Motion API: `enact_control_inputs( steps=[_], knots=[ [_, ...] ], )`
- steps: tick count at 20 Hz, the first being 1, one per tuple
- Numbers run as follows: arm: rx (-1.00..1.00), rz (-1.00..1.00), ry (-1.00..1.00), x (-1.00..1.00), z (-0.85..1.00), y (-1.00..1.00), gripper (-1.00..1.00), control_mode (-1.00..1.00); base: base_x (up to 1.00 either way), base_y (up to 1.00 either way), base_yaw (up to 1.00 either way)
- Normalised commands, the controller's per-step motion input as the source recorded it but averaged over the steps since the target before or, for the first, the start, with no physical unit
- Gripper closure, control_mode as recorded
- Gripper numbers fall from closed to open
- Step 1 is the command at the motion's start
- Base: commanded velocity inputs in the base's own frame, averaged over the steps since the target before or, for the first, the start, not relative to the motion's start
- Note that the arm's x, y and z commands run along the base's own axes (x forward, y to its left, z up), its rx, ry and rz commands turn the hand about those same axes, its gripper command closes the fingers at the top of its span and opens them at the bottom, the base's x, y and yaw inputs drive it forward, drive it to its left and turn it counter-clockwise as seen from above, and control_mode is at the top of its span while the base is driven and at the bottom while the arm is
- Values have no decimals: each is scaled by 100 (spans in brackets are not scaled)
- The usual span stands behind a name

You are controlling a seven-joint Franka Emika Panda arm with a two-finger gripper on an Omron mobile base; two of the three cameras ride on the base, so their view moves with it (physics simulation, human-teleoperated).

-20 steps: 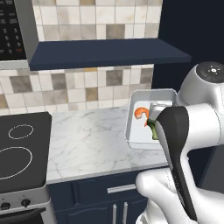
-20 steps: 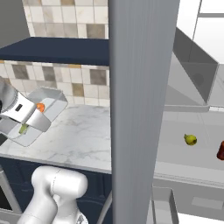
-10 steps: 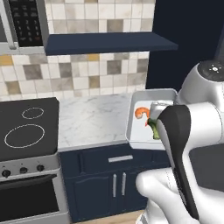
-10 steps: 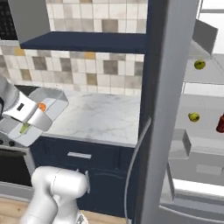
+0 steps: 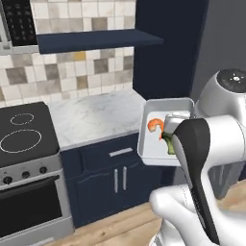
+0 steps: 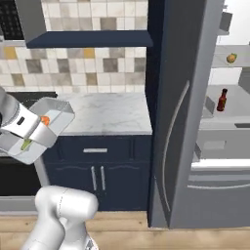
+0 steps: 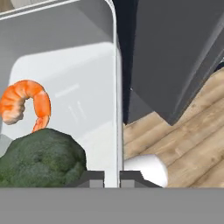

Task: Place the tupperware on the second highest shelf of the fridge. Make space for the tupperware among the existing items by rearranging them on the shelves if needed. Close the fridge door when finished.

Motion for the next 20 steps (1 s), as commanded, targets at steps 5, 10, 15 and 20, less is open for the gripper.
enact_control_inputs(
  steps=[5,10,15,20],
  knots=[
    [0,0,0,0,0,0,100,100,-67,13,-65],
    [0,0,0,0,0,0,100,100,-8,-27,-55],
    [0,0,0,0,0,0,100,100,11,-72,-37],
    [0,0,0,0,0,0,100,100,33,-85,-27]
  ],
)
